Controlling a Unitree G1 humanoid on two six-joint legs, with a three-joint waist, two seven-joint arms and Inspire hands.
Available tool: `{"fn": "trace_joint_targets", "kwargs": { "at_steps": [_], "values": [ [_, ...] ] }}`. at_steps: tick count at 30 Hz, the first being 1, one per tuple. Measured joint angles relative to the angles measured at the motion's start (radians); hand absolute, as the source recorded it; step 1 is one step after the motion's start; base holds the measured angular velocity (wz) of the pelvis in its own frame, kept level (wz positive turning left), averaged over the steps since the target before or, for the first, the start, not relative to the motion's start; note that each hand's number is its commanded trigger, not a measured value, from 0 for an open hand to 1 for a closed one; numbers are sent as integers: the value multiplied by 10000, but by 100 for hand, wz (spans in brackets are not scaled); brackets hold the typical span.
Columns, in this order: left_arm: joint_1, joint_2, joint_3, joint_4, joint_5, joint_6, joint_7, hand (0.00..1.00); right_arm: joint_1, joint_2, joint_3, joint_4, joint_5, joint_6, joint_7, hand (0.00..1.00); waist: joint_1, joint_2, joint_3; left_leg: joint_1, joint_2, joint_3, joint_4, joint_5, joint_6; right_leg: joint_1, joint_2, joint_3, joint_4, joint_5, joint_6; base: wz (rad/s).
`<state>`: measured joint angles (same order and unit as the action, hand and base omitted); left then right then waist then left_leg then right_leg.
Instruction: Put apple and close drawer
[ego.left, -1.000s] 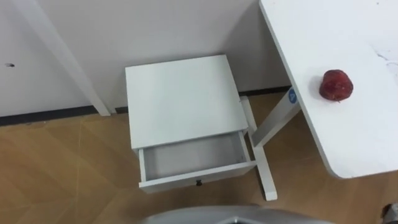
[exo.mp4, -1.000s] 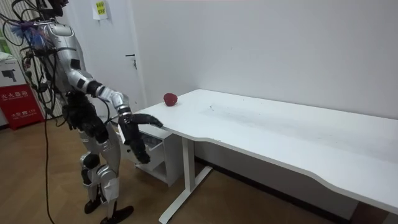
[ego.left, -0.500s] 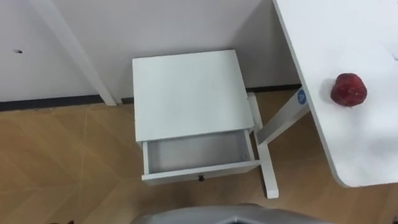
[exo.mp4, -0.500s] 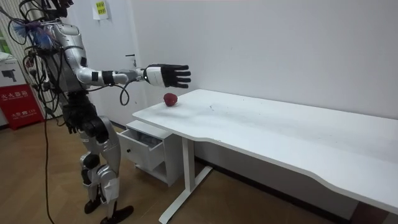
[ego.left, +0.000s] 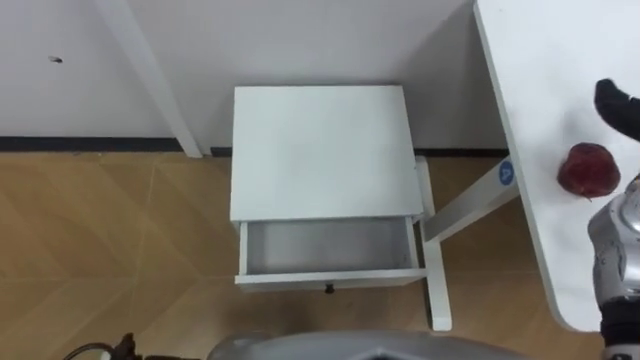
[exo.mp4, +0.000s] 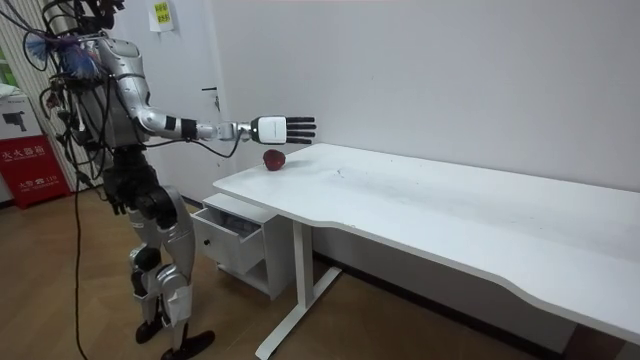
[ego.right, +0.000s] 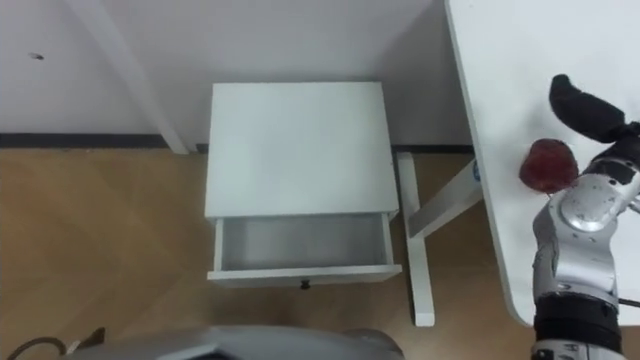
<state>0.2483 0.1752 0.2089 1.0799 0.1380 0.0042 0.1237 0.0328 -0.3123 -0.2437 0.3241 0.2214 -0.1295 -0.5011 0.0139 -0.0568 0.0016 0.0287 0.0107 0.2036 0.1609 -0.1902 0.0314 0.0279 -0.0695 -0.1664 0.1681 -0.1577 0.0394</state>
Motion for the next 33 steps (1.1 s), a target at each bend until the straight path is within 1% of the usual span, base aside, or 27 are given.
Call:
{"fn": "trace_joint_targets", "kwargs": {
  "at_steps": [4,9,17,19,22,26,29,30,33],
  "values": [
    [142,1,-2,-3,-131,2,-58,0,0,-12,122,886,-88,3,232,0,-48,14,10,69,8,3,11,0,0,87,1,-3,11,0,0,0],
    [187,7,25,-22,-123,-6,-218,0,2,-18,157,999,-307,3,645,0,-114,24,20,72,11,7,9,0,0,113,6,7,35,3,-5,0],
    [193,7,26,-119,-114,-84,-237,0,3,-27,157,999,-408,3,942,0,-114,-38,22,94,7,6,10,0,0,118,7,0,21,3,-5,0],
    [182,7,23,-142,-114,-132,-228,0,2,-27,224,1336,-781,-49,984,0,-93,-38,21,100,1,5,10,0,0,126,9,-10,17,3,-4,0],
    [186,7,32,-91,-111,-154,-226,0,19,-22,267,1838,-801,-46,1095,0,-85,-35,23,91,6,1,-2,0,0,107,9,-7,6,3,-4,0],
    [265,6,34,7,-51,-146,-227,0,153,-25,257,1898,-830,-44,1240,0,-113,-31,19,86,11,-7,-9,-1,0,109,14,-9,6,3,-5,0],
    [314,5,35,7,30,-145,-226,0,193,-32,245,2211,-1123,-66,1312,0,-108,-24,21,170,8,-11,-27,-1,-1,226,12,-24,-6,3,-4,0],
    [337,6,39,5,45,-144,-214,0,220,-32,247,2214,-1122,-66,1340,0,-106,-11,-9,191,9,-11,-43,-2,-1,247,12,-26,-1,3,-4,0],
    [321,6,35,-4,56,-138,-203,0,231,-31,251,2251,-1189,-66,1351,0,-107,-6,-13,199,6,-13,-30,-1,-1,251,8,-19,3,3,-4,0]
  ]
}}
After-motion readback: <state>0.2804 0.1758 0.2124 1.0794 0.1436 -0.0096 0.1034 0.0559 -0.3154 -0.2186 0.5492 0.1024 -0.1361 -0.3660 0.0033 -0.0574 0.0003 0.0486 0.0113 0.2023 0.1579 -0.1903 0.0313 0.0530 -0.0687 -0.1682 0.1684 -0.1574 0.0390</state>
